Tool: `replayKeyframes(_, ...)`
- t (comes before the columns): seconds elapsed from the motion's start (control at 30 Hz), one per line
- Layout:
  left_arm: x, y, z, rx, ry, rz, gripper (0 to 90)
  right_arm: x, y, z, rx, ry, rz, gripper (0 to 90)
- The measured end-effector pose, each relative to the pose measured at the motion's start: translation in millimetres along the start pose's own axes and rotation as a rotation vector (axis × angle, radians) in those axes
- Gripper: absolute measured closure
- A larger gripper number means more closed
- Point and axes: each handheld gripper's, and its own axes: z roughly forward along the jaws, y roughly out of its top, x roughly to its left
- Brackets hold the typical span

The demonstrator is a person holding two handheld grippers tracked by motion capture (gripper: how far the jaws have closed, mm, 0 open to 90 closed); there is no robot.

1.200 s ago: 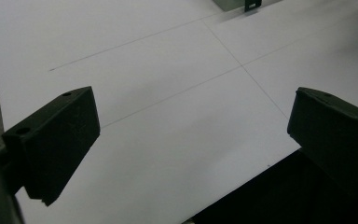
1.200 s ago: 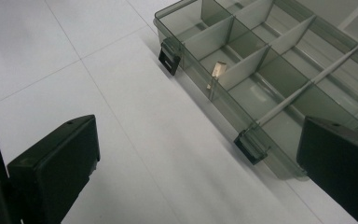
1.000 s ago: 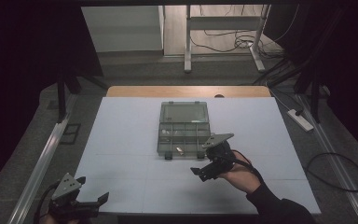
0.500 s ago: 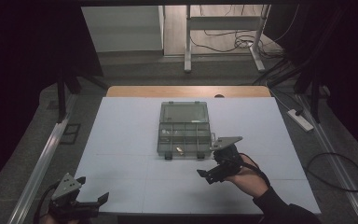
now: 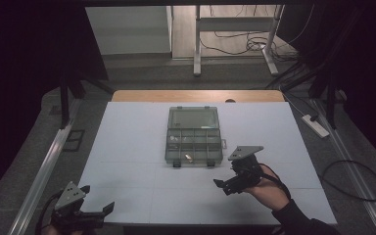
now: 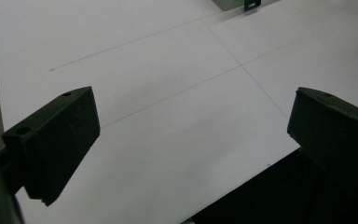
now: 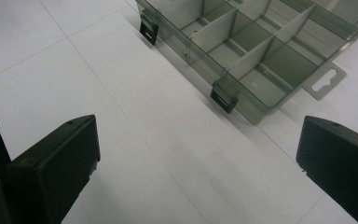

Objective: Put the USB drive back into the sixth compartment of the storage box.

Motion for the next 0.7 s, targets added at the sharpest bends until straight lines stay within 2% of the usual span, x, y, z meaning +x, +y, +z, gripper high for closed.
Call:
replayKeyframes(0.17, -0.1, 0.0, 0.1, 0.001, 0.000, 0.000, 2.3, -3.5, -5.4, -5.9, -0.004, -0.014, 0.005, 0.2)
replayKeyframes(0.7, 0.0, 0.1, 0.2, 0.003, 0.000, -0.001, 2.2, -14.5, -28.7, -27.4, -0.017, -0.040, 0.064, 0.1)
